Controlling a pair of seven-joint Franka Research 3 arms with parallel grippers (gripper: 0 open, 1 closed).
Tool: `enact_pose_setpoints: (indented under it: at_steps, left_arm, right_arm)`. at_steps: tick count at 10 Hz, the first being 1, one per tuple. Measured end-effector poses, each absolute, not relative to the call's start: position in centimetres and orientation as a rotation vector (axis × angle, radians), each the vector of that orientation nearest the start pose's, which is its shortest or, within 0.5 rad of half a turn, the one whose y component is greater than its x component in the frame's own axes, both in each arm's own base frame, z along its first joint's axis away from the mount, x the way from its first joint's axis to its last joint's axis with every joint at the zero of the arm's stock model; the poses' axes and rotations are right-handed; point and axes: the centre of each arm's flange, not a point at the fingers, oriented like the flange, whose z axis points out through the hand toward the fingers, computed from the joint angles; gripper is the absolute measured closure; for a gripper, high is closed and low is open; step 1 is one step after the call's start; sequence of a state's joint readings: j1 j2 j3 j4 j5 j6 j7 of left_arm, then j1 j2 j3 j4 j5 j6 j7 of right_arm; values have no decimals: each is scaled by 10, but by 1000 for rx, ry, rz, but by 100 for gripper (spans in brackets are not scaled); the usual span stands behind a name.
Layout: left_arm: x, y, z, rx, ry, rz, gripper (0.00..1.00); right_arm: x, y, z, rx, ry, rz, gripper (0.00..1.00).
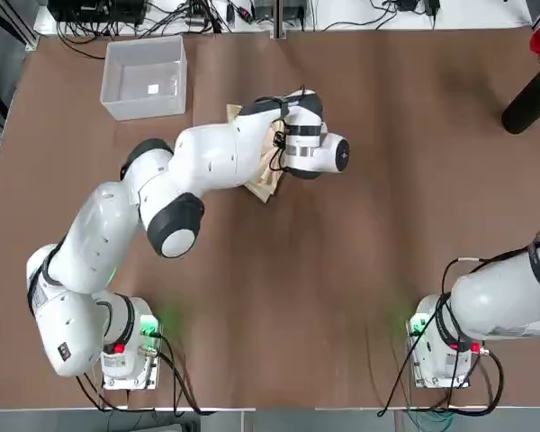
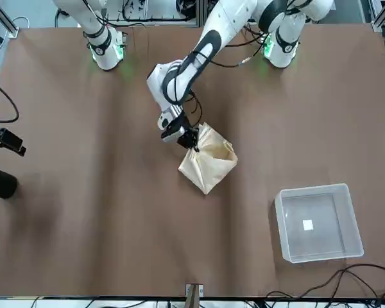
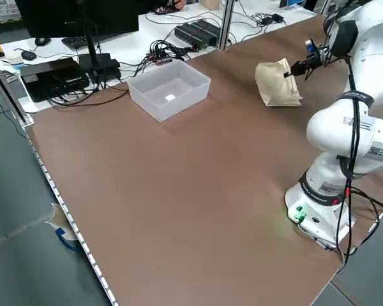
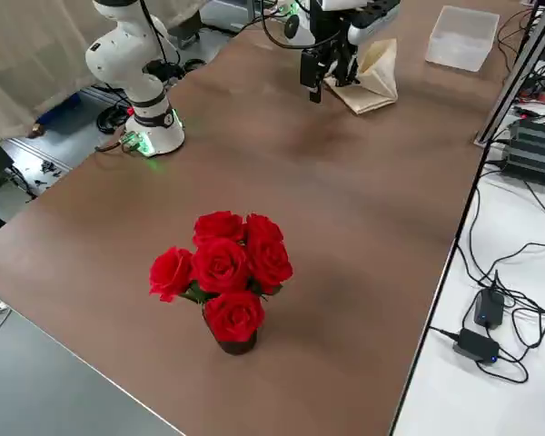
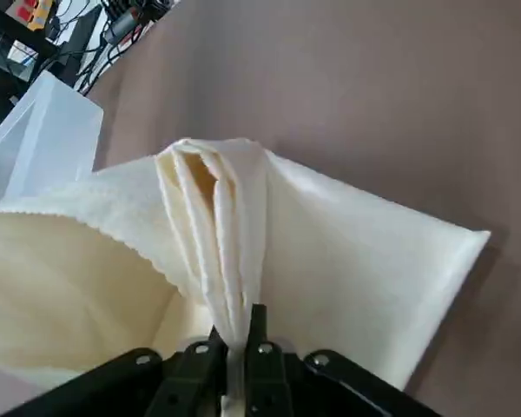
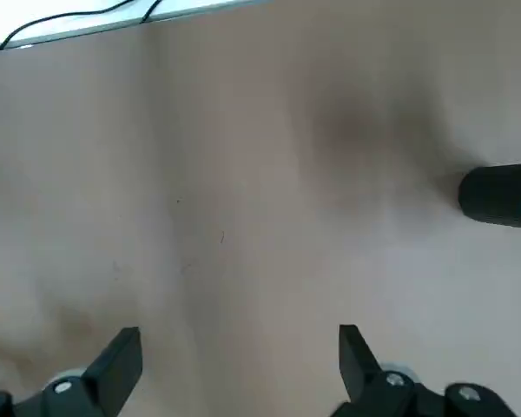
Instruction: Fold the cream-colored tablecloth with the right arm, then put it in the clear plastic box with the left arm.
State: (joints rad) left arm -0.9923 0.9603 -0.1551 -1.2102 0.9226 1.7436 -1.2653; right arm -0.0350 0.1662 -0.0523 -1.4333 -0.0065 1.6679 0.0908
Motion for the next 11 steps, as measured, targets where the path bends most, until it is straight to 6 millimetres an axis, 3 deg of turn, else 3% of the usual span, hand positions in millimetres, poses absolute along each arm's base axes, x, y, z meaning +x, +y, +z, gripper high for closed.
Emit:
enact_pose_setpoints:
  at_steps: [3, 6, 8, 11]
  left_arm:
    - [374, -628, 189, -2449, 289, -715, 81]
    - [363, -636, 189, -2451, 328, -719, 34]
    - [353, -646, 201, -2478, 344, -727, 3]
    - [331, -664, 258, -2592, 386, -653, 0]
  right_arm:
    - [613, -52, 602, -3142, 278, -108, 0]
    - [613, -51, 602, -3142, 278, -107, 0]
    - [613, -51, 602, -3142, 278, -107, 0]
    - [613, -51, 602, -3142, 277, -107, 0]
